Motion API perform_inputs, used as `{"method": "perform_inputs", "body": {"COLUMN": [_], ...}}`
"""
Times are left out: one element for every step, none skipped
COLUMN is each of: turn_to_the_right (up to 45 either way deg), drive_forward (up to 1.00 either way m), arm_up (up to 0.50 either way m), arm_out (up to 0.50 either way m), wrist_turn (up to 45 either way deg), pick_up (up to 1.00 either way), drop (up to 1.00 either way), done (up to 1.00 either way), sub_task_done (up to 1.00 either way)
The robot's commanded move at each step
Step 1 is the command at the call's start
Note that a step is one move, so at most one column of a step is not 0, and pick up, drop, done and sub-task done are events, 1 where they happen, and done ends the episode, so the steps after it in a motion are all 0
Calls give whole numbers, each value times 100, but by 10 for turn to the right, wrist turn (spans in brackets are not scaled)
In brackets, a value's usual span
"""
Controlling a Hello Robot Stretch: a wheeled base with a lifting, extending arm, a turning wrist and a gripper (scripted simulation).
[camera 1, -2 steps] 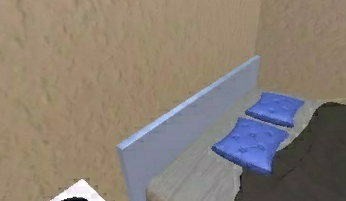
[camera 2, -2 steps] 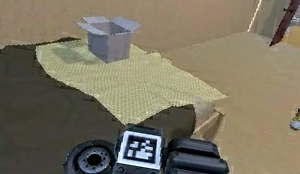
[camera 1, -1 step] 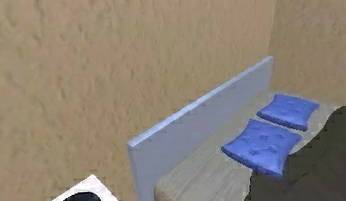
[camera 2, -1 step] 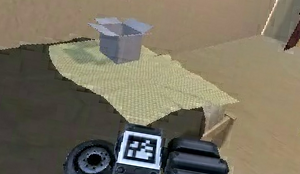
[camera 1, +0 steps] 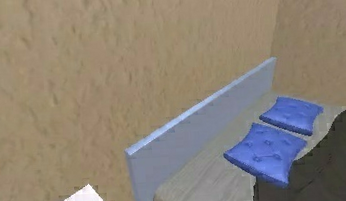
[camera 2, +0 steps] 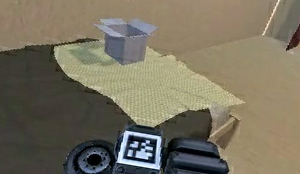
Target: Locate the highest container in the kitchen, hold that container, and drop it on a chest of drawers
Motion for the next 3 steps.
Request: {"method": "perform_inputs", "body": {"turn_to_the_right": [450,450,450], "drive_forward": [0,0,0], "arm_up": [0,0,0], "arm_out": [0,0,0], "wrist_turn": [0,0,0], "pick_up": [0,0,0], "drop": [0,0,0], "done": [0,0,0], "sub_task_done": [0,0,0]}}
